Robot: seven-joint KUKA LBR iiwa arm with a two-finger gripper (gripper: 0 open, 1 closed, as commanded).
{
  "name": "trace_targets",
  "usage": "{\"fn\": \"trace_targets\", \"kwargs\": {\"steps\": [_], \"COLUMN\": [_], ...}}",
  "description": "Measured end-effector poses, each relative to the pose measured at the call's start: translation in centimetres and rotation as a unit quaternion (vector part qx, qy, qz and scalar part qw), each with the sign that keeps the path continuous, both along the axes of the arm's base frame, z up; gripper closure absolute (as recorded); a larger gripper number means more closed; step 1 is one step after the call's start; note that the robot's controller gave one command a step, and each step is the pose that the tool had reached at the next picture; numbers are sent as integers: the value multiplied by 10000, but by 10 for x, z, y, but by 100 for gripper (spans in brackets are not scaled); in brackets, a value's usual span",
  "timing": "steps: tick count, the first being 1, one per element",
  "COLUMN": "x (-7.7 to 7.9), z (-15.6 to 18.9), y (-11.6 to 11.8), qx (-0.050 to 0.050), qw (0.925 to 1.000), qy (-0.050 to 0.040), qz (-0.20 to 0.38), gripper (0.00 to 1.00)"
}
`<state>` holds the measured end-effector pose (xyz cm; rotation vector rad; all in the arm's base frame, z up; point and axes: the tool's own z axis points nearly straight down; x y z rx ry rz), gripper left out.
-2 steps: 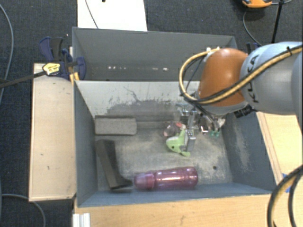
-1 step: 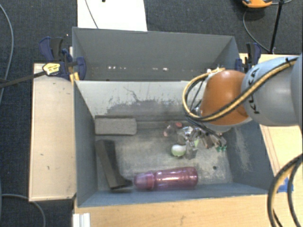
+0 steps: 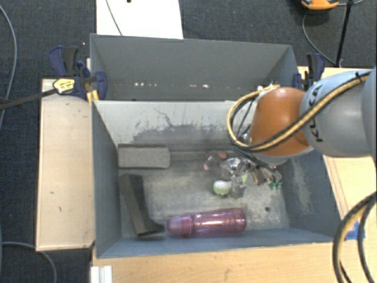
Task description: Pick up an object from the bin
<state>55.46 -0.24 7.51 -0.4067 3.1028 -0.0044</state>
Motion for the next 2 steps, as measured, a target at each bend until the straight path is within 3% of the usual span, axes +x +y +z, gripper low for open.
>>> {"fn": "trace_targets", "kwargs": {"steps": [1,2], "x": [13,12], "z": [111,110], "y": [-5,-4], "qx": [-9,-7], "qw": [9960,9960], "qy": [-25,-15], "qz": [898,895], "gripper": [100,100]}}
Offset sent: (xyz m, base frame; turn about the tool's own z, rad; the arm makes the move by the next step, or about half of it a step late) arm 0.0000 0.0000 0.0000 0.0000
